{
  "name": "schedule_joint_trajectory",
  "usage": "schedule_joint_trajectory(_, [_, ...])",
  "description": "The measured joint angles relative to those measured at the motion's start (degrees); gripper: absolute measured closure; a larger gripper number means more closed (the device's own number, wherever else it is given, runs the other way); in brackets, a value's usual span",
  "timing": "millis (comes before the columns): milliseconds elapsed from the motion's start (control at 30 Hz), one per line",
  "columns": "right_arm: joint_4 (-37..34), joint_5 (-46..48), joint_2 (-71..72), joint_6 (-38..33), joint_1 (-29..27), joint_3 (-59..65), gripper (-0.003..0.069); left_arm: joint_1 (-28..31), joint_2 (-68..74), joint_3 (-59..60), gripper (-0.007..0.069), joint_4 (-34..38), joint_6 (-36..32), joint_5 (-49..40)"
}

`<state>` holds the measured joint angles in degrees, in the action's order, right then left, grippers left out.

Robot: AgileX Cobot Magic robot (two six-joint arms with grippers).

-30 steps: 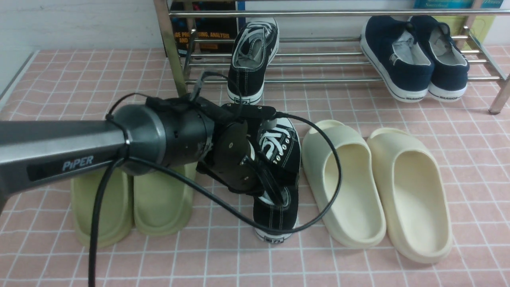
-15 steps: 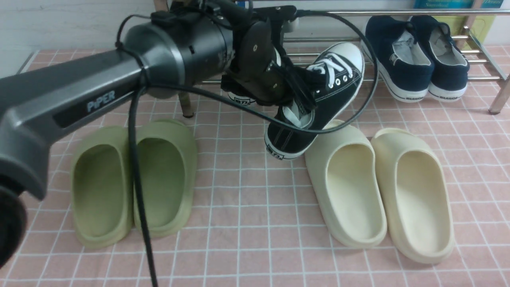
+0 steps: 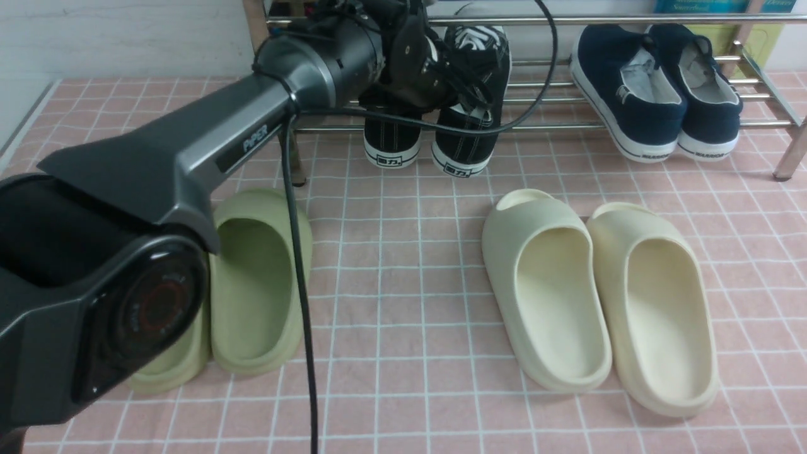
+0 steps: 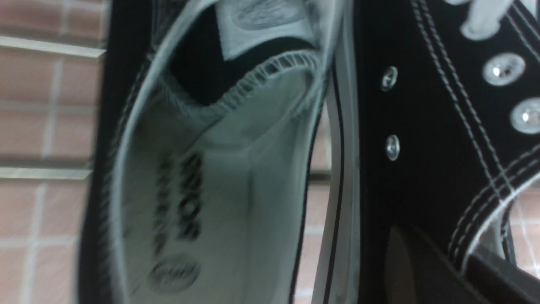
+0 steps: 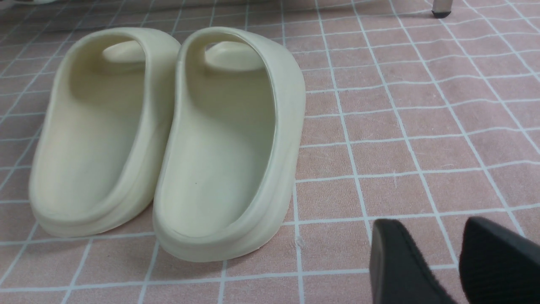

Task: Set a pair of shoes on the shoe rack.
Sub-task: Use the left arm to put a shoe into the shoe rack

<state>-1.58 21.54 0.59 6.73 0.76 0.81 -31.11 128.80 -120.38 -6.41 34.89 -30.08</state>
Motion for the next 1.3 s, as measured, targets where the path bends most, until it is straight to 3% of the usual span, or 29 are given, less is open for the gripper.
schedule_joint_trajectory(933, [0.00,0.00,0.00,0.00,0.00,0.00,0.0420,1.01,3.35,-0.44,0.0587,-0.04,2.61,6.54])
schedule_joint_trajectory(1100, [0.00,0.00,0.00,0.00,0.00,0.00,0.0420,1.01,3.30,-0.57,0.0524,-0.53,2.23,8.17])
schedule_joint_trajectory(1300, [0.00,0.00,0.00,0.00,0.00,0.00,0.0420,0.62,2.93,-0.95,0.0349,-1.58,0.43,9.19])
